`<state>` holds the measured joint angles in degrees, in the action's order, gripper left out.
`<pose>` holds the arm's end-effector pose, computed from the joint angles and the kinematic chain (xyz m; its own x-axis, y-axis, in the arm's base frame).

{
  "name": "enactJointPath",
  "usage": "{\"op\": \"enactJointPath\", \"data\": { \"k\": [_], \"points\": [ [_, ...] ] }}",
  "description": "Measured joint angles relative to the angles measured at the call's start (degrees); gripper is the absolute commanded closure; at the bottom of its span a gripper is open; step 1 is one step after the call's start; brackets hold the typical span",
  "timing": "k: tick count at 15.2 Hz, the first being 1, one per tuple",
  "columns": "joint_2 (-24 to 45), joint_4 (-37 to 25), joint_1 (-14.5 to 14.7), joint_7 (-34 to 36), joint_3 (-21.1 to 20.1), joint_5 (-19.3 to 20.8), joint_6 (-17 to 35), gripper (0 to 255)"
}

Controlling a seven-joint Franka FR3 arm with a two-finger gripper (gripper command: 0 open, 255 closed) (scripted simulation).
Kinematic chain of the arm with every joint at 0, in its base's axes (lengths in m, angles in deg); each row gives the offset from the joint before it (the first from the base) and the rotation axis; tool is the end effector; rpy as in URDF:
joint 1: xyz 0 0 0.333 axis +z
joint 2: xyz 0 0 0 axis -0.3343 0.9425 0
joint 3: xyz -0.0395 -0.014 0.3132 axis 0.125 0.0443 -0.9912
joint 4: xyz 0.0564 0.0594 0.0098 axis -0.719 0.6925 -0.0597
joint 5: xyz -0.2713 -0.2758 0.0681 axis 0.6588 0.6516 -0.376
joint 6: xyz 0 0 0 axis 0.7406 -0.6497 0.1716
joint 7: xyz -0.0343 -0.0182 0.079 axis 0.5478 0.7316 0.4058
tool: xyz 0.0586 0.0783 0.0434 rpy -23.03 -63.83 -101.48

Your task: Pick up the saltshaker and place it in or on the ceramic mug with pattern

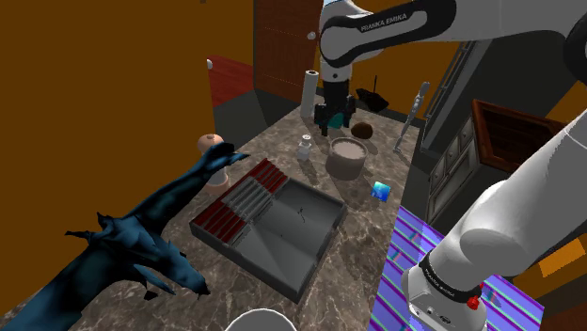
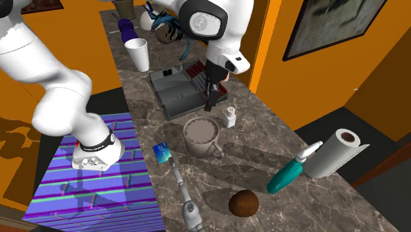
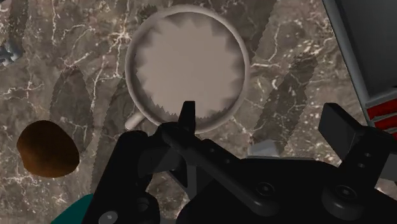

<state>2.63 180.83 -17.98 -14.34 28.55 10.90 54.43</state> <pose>0.4984 -0.0084 0.4445 0.9670 -0.1182 -0.2257 -0.1004 -0.9910 0.0891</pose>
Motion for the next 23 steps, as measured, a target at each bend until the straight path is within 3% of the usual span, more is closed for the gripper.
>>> {"op": "enactJointPath", "data": {
  "k": [12,23],
  "points": [
    [27.31,-24.34,0.86,0.46,-0.91,-1.04,0.59,0],
    [28.72,-20.71,0.79,0.59,-0.89,-0.98,5.56,0]
  ]
}}
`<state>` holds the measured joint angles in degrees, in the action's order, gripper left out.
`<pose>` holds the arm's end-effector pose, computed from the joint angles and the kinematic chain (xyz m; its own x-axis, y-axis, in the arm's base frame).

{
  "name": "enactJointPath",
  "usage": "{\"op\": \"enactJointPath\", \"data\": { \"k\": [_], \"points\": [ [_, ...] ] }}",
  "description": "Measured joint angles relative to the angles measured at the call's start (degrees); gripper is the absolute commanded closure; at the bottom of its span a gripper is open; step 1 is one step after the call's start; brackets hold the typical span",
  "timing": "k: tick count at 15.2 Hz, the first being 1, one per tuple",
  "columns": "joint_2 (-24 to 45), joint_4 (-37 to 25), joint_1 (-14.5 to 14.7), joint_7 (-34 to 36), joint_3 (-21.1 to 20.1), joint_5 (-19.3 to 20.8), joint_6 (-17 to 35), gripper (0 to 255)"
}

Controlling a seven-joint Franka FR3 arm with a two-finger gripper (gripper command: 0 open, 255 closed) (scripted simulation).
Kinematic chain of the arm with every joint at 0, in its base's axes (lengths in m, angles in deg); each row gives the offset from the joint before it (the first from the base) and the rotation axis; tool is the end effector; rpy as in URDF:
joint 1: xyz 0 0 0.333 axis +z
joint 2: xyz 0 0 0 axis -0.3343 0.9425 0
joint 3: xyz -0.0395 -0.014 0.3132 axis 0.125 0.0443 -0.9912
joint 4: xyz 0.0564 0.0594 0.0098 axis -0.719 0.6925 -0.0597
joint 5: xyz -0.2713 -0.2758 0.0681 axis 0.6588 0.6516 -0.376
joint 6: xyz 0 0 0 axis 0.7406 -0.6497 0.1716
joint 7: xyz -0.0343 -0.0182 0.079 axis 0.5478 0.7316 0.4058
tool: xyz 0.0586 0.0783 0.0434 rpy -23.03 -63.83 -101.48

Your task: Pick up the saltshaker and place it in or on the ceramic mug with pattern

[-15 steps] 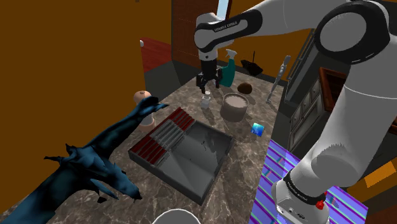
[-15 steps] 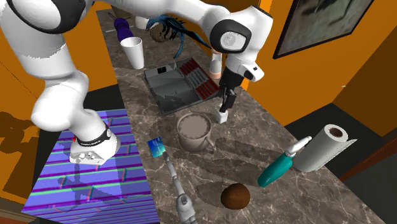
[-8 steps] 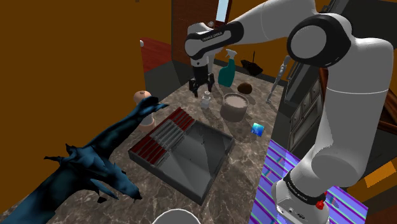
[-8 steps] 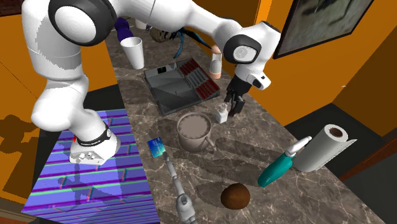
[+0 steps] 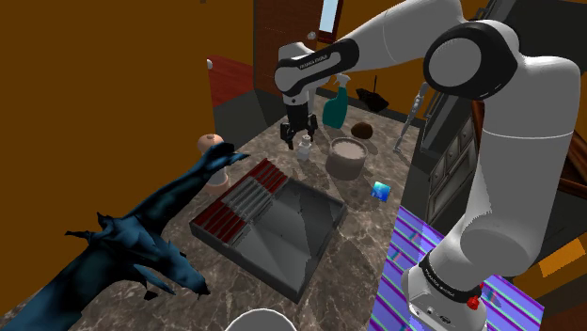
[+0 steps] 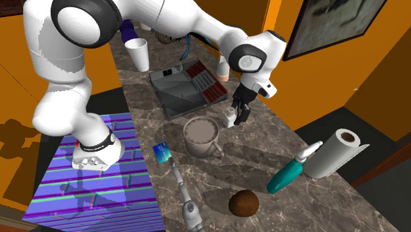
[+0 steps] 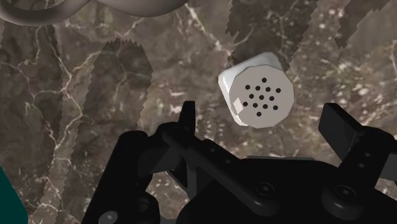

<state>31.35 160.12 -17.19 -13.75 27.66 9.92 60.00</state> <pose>0.6252 0.0125 0.3235 0.9585 -0.1001 -0.2669 -0.0794 -0.9930 0.0873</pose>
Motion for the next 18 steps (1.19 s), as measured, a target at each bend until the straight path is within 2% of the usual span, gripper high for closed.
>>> {"op": "enactJointPath", "data": {
  "k": [2,3,13,18],
  "points": [
    [-0.01,0.04,0.00,-0.01,0.00,0.00,0.04,0],
    [-0.01,0.04,0.00,-0.01,0.00,0.00,0.04,255],
    [-0.02,0.03,0.01,-0.01,-0.02,-0.01,0.04,255],
    [-1.22,-1.37,0.02,-0.12,0.00,-0.02,-2.56,255]
  ]
}}
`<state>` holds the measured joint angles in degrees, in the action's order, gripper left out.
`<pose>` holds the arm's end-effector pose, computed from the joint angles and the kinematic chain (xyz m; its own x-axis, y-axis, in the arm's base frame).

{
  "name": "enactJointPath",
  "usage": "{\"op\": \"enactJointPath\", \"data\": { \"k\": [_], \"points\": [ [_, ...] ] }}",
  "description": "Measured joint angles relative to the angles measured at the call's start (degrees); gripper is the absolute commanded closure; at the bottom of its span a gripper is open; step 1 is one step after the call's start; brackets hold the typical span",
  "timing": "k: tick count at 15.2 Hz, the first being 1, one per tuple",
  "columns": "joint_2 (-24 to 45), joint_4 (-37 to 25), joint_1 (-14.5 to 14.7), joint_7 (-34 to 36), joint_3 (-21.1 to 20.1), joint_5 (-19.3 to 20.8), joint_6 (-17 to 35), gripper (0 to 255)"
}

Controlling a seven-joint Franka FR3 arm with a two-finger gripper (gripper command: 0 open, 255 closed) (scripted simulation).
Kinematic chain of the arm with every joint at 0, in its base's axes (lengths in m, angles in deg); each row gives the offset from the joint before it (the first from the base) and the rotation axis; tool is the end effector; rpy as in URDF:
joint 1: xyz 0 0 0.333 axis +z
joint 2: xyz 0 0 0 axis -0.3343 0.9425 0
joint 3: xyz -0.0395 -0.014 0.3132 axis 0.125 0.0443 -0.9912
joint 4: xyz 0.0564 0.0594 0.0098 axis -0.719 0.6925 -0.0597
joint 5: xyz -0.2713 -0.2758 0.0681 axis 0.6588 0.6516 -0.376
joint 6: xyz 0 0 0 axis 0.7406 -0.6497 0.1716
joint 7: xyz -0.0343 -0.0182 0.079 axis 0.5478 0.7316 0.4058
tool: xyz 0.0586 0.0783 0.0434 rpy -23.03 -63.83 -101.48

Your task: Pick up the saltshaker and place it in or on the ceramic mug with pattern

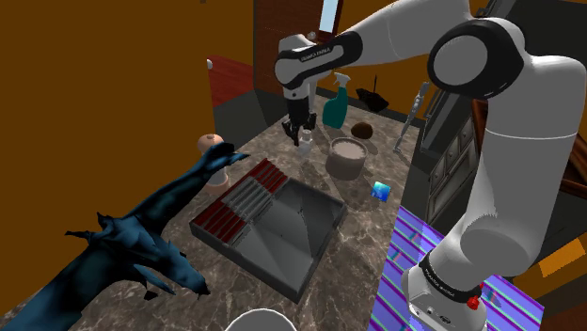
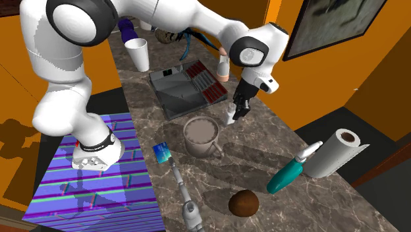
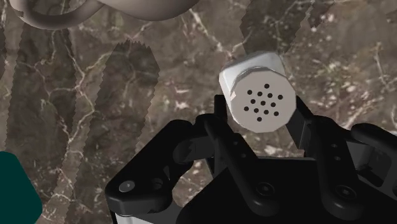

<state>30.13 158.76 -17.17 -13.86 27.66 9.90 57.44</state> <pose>0.6256 0.0125 0.3445 0.9586 -0.1002 -0.2666 -0.0795 -0.9930 0.0873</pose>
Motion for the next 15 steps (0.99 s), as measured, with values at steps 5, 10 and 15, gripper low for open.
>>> {"op": "enactJointPath", "data": {
  "k": [5,10,15],
  "points": [
    [-1.41,-1.70,0.07,-0.07,-0.03,-0.03,-3.10,255],
    [-2.68,-3.91,0.00,-0.36,0.02,-0.03,-6.57,255],
    [-3.33,-6.80,0.07,-0.46,0.00,-0.05,-10.12,255]
  ]
}}
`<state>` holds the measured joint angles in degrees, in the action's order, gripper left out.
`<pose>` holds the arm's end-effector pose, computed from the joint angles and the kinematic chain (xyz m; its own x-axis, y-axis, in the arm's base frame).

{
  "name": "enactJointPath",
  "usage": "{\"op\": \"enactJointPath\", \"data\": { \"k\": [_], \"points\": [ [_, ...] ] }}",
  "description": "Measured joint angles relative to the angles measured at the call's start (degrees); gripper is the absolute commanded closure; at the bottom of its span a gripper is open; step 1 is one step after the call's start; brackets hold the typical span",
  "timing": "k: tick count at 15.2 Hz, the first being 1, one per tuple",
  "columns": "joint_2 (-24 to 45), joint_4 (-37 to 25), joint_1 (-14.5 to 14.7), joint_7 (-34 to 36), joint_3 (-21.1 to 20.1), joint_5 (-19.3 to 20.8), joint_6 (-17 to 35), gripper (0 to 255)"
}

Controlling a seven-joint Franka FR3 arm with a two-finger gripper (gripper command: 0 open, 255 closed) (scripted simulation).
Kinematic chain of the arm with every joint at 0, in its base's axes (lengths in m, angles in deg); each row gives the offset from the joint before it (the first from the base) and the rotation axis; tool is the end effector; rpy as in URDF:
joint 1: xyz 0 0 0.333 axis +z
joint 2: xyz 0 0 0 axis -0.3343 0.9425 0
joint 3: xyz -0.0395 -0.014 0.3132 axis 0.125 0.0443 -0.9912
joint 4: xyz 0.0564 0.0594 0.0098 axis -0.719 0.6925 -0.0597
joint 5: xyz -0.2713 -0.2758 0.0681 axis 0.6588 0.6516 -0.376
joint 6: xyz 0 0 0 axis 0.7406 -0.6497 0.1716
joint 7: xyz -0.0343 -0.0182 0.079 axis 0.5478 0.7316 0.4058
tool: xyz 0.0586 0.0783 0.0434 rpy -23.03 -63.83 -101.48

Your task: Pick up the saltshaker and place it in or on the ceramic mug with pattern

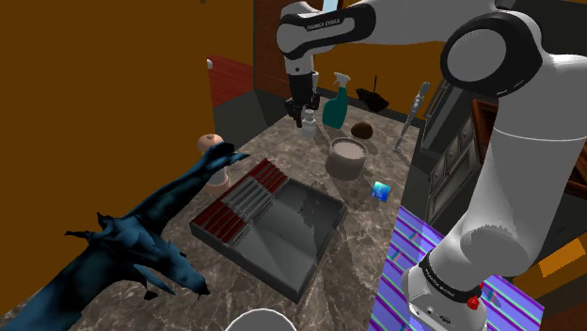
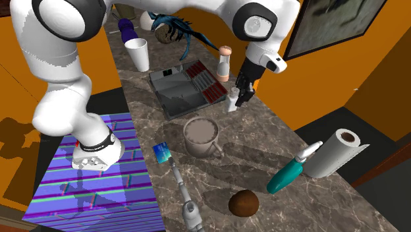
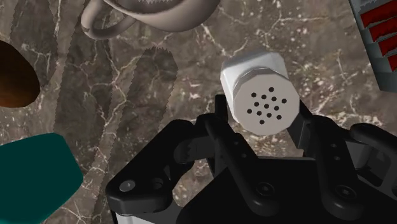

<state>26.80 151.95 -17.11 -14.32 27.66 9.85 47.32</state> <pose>0.6259 0.0125 0.4232 0.9586 -0.1002 -0.2664 -0.0795 -0.9930 0.0872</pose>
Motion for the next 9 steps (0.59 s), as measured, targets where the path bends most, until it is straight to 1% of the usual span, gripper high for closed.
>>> {"op": "enactJointPath", "data": {
  "k": [9],
  "points": [
    [-1.10,-5.39,0.06,-0.26,0.00,0.00,-6.48,255]
  ]
}}
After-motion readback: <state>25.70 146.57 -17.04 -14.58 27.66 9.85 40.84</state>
